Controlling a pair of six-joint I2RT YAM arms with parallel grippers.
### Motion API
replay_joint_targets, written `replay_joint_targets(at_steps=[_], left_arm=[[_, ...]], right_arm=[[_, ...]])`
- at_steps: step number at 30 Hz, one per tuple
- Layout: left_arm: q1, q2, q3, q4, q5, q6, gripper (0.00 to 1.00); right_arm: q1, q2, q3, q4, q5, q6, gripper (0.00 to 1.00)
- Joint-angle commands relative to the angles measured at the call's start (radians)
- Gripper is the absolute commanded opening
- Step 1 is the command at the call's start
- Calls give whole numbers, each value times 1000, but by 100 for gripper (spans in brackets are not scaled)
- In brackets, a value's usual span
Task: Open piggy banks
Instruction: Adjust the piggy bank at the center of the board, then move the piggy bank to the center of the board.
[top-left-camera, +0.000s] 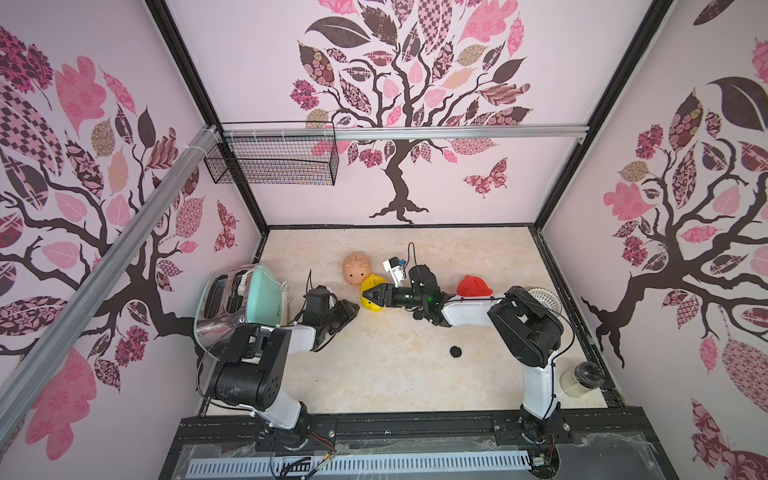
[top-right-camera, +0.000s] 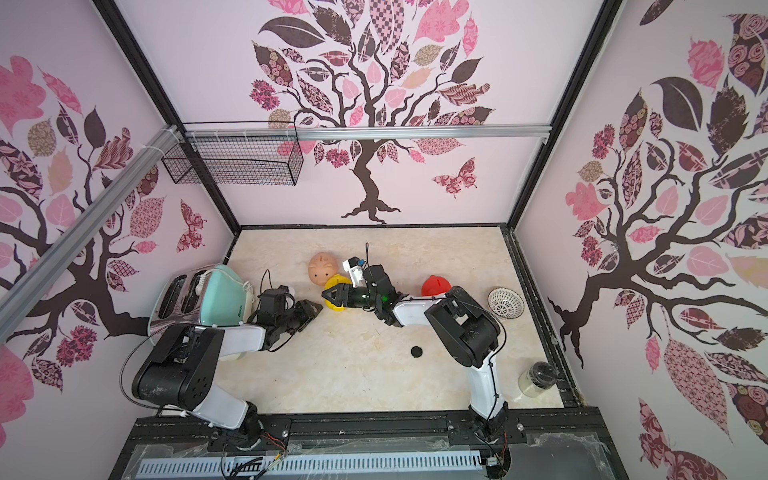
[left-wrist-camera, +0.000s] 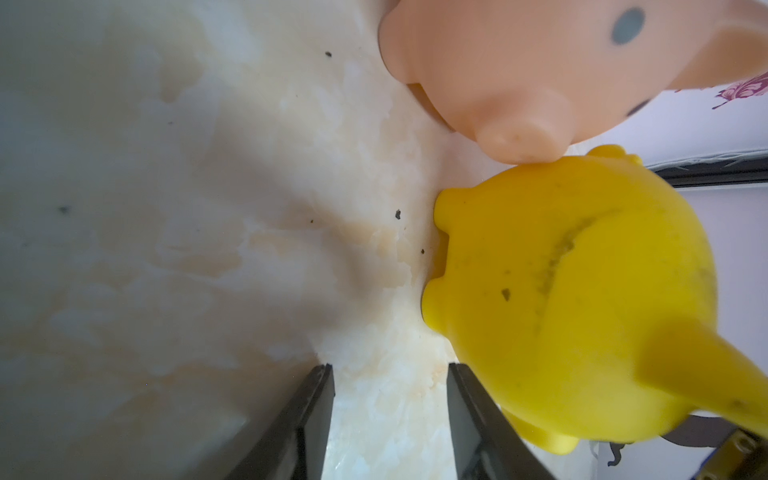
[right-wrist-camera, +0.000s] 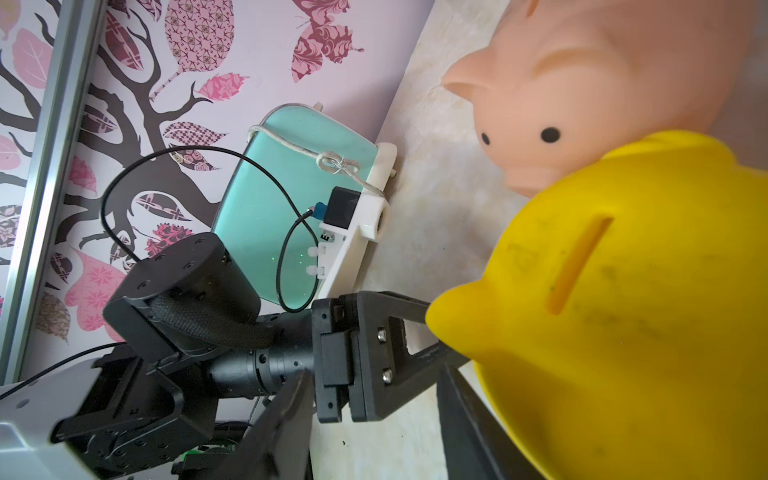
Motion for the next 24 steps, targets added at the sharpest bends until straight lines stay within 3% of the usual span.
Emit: replay_joint_targets(at_steps=[1,6,9,11,13,15,18,22,24], left_arm=[[7,-34,-4,-135,-40,54,52],[-26,-126,-11,-111,-43,86,52],[-92,-213,-4,-137,-106,120,57],[-142,-257,31,-212,-170,149,69],[-189,-274,84,-295,-255,173,89],[-217,-264,135,-368,-334,178,98],[-220,-217,191,-422,-366,172,98],[-220,-153,223,-384,-325,164,98],[-220,-109,244,-373,-302,165,91]], right_arm=[[0,-116,-11,-109,78,-133,54],[-12,-267,-106,-291,365,-236,54],[-40,-288,-144,-351,417,-237,53],[-63,-307,-186,-343,404,-204,54],[-71,-341,-236,-328,406,-184,54],[-72,-378,-267,-344,411,-188,55],[-72,-447,-321,-359,405,-190,55],[-73,-560,-393,-388,416,-198,55],[-73,-612,-418,-405,428,-203,54]])
